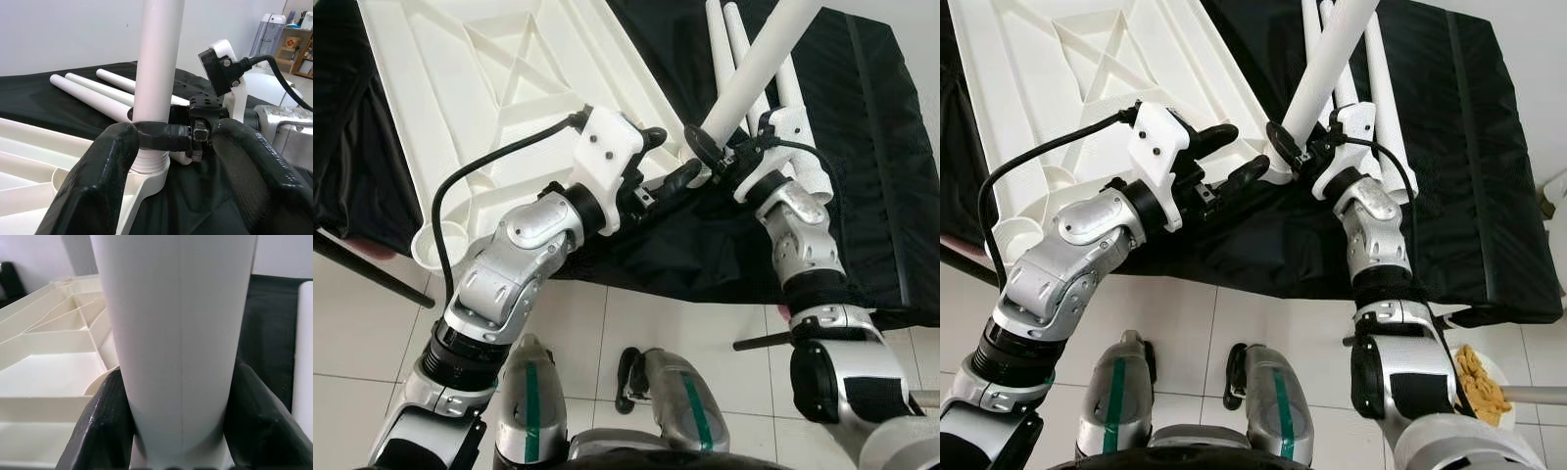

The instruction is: Building children table

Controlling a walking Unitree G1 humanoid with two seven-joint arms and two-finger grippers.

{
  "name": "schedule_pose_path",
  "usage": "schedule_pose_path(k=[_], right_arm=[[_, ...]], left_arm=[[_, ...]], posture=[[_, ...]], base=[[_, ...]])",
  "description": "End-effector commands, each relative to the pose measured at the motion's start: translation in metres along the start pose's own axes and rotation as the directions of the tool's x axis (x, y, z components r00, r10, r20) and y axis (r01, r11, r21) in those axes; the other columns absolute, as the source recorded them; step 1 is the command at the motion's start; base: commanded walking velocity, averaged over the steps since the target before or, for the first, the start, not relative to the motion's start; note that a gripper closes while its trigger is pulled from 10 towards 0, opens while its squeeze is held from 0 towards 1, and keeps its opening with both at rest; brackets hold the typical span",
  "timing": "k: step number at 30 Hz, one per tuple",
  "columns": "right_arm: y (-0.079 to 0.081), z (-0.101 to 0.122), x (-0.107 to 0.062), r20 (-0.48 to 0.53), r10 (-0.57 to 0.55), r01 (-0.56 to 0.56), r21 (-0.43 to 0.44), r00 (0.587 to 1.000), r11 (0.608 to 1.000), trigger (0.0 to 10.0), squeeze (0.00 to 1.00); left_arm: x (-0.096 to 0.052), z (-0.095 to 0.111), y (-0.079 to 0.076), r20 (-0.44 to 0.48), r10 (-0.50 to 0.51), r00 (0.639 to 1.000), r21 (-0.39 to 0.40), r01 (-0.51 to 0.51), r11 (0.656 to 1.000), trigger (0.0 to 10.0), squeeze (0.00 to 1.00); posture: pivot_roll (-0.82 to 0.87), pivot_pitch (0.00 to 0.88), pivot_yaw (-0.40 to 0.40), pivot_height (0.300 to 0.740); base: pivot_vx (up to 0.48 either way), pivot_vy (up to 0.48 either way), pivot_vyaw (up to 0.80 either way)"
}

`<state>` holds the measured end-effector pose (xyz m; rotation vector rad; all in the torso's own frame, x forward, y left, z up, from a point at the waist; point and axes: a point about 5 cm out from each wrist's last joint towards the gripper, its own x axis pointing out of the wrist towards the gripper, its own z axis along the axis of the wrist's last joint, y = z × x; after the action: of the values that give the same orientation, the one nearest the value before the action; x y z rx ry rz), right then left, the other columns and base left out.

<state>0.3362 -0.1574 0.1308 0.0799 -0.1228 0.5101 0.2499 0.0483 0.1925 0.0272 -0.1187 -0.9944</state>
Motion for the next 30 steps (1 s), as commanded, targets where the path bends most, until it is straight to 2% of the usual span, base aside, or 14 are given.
schedule_pose_path(k=[1, 6, 9, 10, 12, 13, 14, 15, 18, 20, 24, 30], right_arm=[[-0.006, 0.011, -0.001, 0.054, -0.098, 0.098, 0.012, 0.994, 0.995, 10.0, 0.00], [-0.003, 0.010, -0.001, 0.032, -0.215, 0.214, 0.022, 0.976, 0.977, 10.0, 0.00], [-0.007, 0.007, -0.002, -0.006, -0.349, 0.349, 0.013, 0.937, 0.937, 10.0, 0.00], [-0.007, 0.007, -0.002, -0.006, -0.349, 0.349, 0.013, 0.937, 0.937, 10.0, 0.00], [-0.006, 0.005, -0.003, -0.018, -0.426, 0.427, 0.012, 0.904, 0.904, 10.0, 0.00], [-0.006, 0.005, -0.003, -0.018, -0.426, 0.427, 0.012, 0.904, 0.904, 10.0, 0.00], [-0.005, 0.005, -0.004, -0.018, -0.458, 0.458, 0.021, 0.889, 0.889, 10.0, 0.00], [-0.002, 0.001, -0.006, -0.030, -0.555, 0.556, 0.014, 0.831, 0.831, 10.0, 0.00], [0.000, 0.000, -0.006, -0.035, -0.577, 0.578, 0.007, 0.816, 0.816, 10.0, 0.00], [0.007, -0.004, -0.008, -0.044, -0.634, 0.633, -0.030, 0.772, 0.774, 10.0, 0.00], [0.014, -0.004, -0.006, -0.048, -0.631, 0.630, -0.038, 0.774, 0.776, 10.0, 0.00], [0.013, -0.004, -0.007, -0.062, -0.635, 0.633, -0.050, 0.770, 0.772, 10.0, 0.00]], left_arm=[[0.001, -0.001, -0.002, -0.007, -0.015, 1.000, -0.009, 0.015, 1.000, 10.0, 0.00], [0.001, -0.001, -0.002, -0.008, -0.019, 1.000, -0.007, 0.019, 1.000, 10.0, 0.00], [0.001, -0.001, -0.002, -0.009, -0.021, 1.000, -0.006, 0.020, 1.000, 10.0, 0.00], [0.001, -0.001, -0.002, -0.009, -0.021, 1.000, -0.006, 0.020, 1.000, 10.0, 0.00], [0.001, -0.002, -0.002, -0.008, -0.021, 1.000, -0.006, 0.021, 1.000, 10.0, 0.00], [0.001, -0.002, -0.002, -0.008, -0.021, 1.000, -0.006, 0.021, 1.000, 10.0, 0.00], [0.001, -0.002, -0.002, -0.008, -0.022, 1.000, -0.005, 0.021, 1.000, 10.0, 0.00], [0.001, -0.002, -0.003, -0.008, -0.022, 1.000, -0.006, 0.022, 1.000, 10.0, 0.00], [0.001, -0.002, -0.003, -0.008, -0.022, 1.000, -0.007, 0.022, 1.000, 10.0, 0.00], [0.002, -0.002, -0.004, -0.008, -0.025, 1.000, -0.008, 0.025, 1.000, 10.0, 0.00], [0.002, -0.002, -0.005, -0.008, -0.026, 1.000, -0.009, 0.026, 1.000, 10.0, 0.00], [0.002, -0.003, -0.005, -0.010, -0.028, 1.000, -0.010, 0.028, 1.000, 10.0, 0.00]], posture=[[0.10, 0.049, -0.100, 0.740], [0.10, 0.040, -0.100, 0.740], [0.10, 0.032, -0.102, 0.740], [0.10, 0.032, -0.102, 0.740], [0.11, 0.030, -0.103, 0.740], [0.11, 0.030, -0.103, 0.740], [0.11, 0.028, -0.105, 0.740], [0.11, 0.027, -0.106, 0.740], [0.11, 0.027, -0.106, 0.740], [0.11, 0.026, -0.107, 0.740], [0.11, 0.027, -0.107, 0.740], [0.11, 0.027, -0.105, 0.740]], base=[[0.000, 0.000, 0.00], [0.000, 0.000, 0.00], [0.000, 0.000, 0.00], [0.000, 0.000, 0.00], [0.000, 0.000, 0.00], [0.000, 0.000, 0.00], [0.000, 0.000, 0.00], [0.000, 0.000, 0.00], [0.000, 0.000, 0.00], [0.000, 0.000, 0.00], [0.000, 0.000, 0.00], [0.000, 0.000, 0.00]])
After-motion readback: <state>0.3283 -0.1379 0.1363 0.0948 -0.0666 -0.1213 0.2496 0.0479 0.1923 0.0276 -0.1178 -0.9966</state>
